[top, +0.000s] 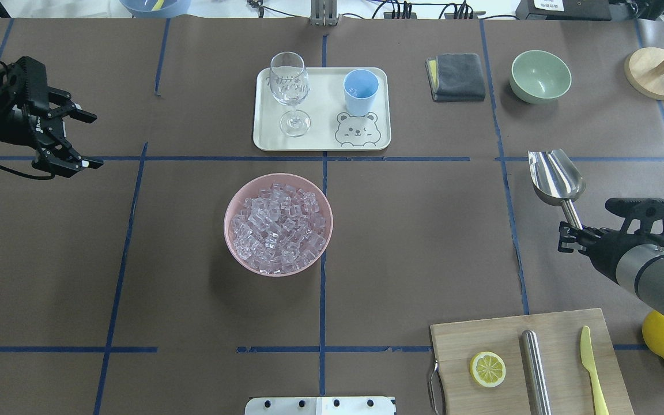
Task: Put ice in cup with scoop
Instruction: 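Lower the scoop onto the table with the right gripper while the left arm withdraws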
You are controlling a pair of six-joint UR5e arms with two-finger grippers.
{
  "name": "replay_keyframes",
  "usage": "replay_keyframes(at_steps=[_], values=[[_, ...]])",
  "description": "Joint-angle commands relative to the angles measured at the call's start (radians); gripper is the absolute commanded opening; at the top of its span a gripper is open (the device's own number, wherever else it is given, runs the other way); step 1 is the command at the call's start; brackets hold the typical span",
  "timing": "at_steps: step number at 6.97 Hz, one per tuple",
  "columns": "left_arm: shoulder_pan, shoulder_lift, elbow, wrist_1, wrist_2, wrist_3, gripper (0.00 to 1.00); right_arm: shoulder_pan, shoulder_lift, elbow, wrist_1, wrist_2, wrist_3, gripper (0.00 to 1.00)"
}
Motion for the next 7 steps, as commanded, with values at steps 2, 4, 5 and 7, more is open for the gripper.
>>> replay_keyframes(at_steps=[2, 4, 5, 7], values=[[-0.034, 0.043, -0.042, 0.117, -0.006, 0.0, 1.0, -0.078, -0.01, -0.071, 0.04, -0.093, 0.076, 0.0], [-0.07, 0.072, -0.057, 0.121, -0.021, 0.008, 1.0, -0.086, -0.008, -0.071, 0.041, -0.095, 0.079, 0.0], [-0.071, 0.07, -0.06, 0.122, -0.042, 0.007, 1.0, -0.089, -0.008, -0.071, 0.04, -0.095, 0.081, 0.03], [-0.1, 0.072, -0.054, 0.132, -0.033, 0.005, 1.0, -0.098, -0.01, -0.075, 0.054, -0.095, 0.078, 1.0]])
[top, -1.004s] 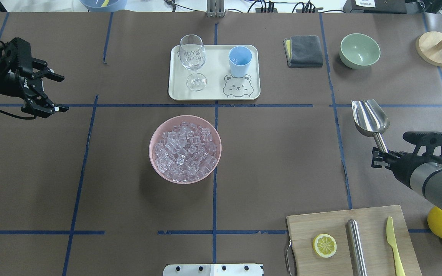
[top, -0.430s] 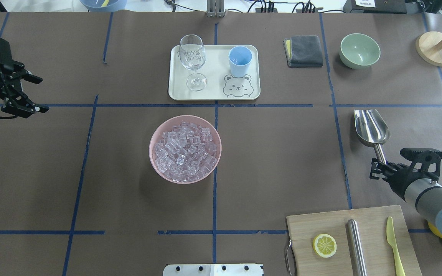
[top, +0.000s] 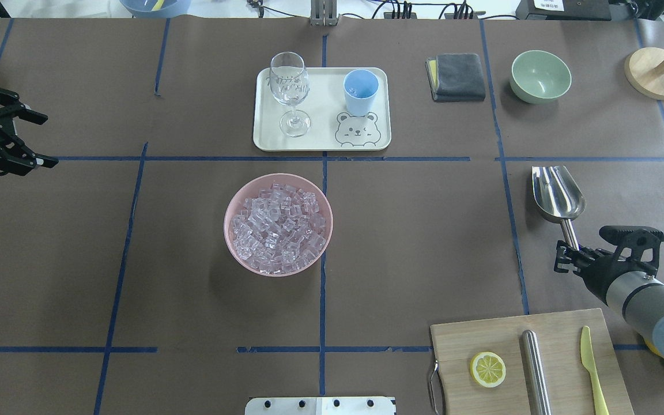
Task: Put ice in cup with scoop
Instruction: 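Lower the scoop onto the table with the right gripper while the left arm withdraws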
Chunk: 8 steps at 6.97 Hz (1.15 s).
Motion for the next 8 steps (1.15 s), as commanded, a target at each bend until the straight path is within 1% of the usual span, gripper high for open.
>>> replay_keyframes(at_steps=[1, 2, 3, 4, 5, 6, 7, 8], values=[[-0.05, 0.003, 0.008, 0.023, 0.003, -0.001, 1.0, -0.008, -0.003, -0.005, 0.031, 0.006, -0.004, 1.0], [-0.055, 0.005, 0.005, 0.061, 0.044, -0.001, 1.0, -0.008, -0.003, -0.005, 0.031, 0.015, -0.008, 1.0], [-0.058, 0.026, -0.001, 0.121, 0.113, -0.001, 1.0, -0.005, -0.004, 0.003, 0.033, 0.062, -0.014, 1.0], [-0.085, 0.027, -0.004, 0.207, 0.133, -0.001, 1.0, 0.002, -0.015, 0.006, 0.033, 0.128, -0.036, 1.0], [-0.123, 0.028, -0.006, 0.303, 0.155, -0.001, 1.0, 0.05, -0.02, 0.017, 0.031, 0.217, -0.127, 1.0], [-0.168, 0.031, -0.007, 0.36, 0.155, 0.002, 1.0, 0.159, -0.011, 0.011, 0.03, 0.37, -0.198, 1.0], [-0.2, 0.033, -0.009, 0.403, 0.155, 0.003, 1.0, 0.304, -0.003, 0.006, 0.017, 0.523, -0.311, 1.0], [-0.244, 0.037, -0.015, 0.478, 0.155, 0.003, 1.0, 0.451, -0.001, -0.008, -0.001, 0.664, -0.414, 1.0]])
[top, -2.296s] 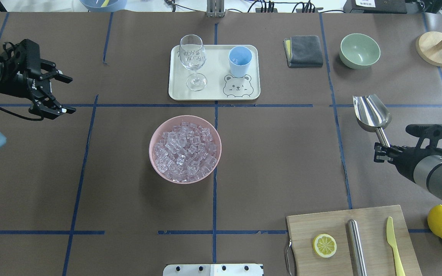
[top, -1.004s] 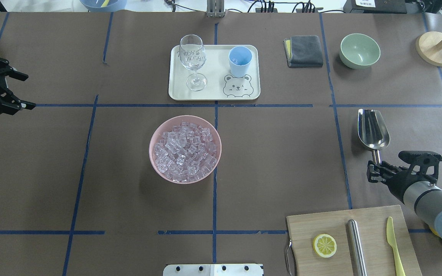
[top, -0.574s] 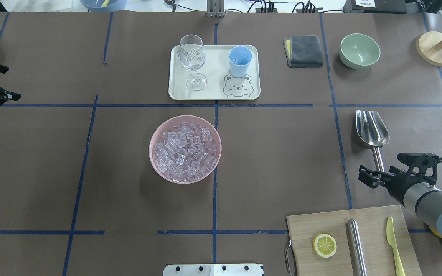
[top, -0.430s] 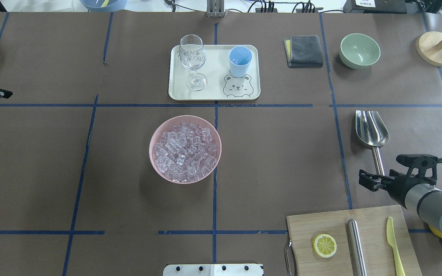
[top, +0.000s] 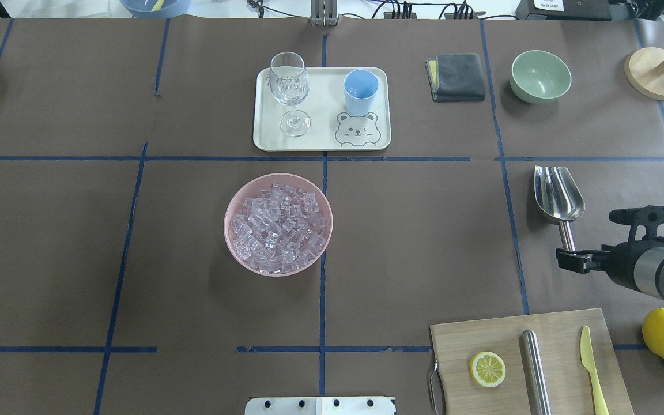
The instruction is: Put ice in cup with scoop
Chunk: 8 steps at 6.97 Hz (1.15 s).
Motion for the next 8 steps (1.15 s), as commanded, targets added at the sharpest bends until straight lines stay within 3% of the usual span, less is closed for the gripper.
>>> replay_keyframes(at_steps=[1, 2, 3, 5, 6, 8], values=[[-0.099, 0.015, -0.033, 0.185, 0.001, 0.0, 1.0, 0.36, 0.053, -0.028, -0.108, 0.376, -0.241, 1.0], [-0.119, 0.017, -0.07, 0.317, 0.0, 0.0, 1.0, 0.517, 0.125, -0.031, -0.243, 0.53, -0.339, 1.0], [-0.138, 0.017, -0.119, 0.435, -0.005, 0.0, 1.0, 0.636, 0.152, -0.042, -0.36, 0.624, -0.495, 1.0], [-0.176, 0.015, -0.185, 0.646, -0.019, 0.003, 1.0, 0.755, 0.193, -0.047, -0.578, 0.65, -0.724, 1.0], [-0.176, 0.017, -0.182, 0.68, -0.02, 0.034, 1.0, 0.791, 0.21, -0.063, -0.652, 0.665, -0.824, 1.0], [-0.175, 0.052, -0.087, 0.687, -0.15, 0.046, 1.0, 0.845, 0.232, -0.088, -0.769, 0.728, -0.976, 1.0]])
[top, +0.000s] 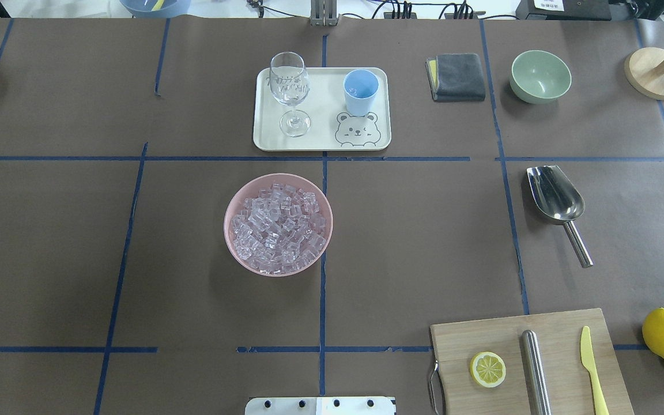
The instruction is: Put ice in cup with scoop
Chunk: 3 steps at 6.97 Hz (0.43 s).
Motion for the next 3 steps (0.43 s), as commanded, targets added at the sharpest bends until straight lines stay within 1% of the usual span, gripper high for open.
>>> replay_keyframes(at_steps=[1, 2, 3], values=[[-0.003, 0.027, 0.078, 0.004, -0.095, 0.008, 1.0, 0.061, 0.014, -0.093, -0.064, 0.093, -0.142, 1.0], [-0.015, 0.025, 0.077, 0.006, -0.095, 0.01, 1.0, 0.088, 0.03, -0.179, -0.057, 0.172, -0.147, 1.0], [-0.045, 0.025, 0.077, 0.009, -0.096, 0.025, 1.0, 0.088, 0.021, -0.186, -0.054, 0.164, -0.149, 1.0]])
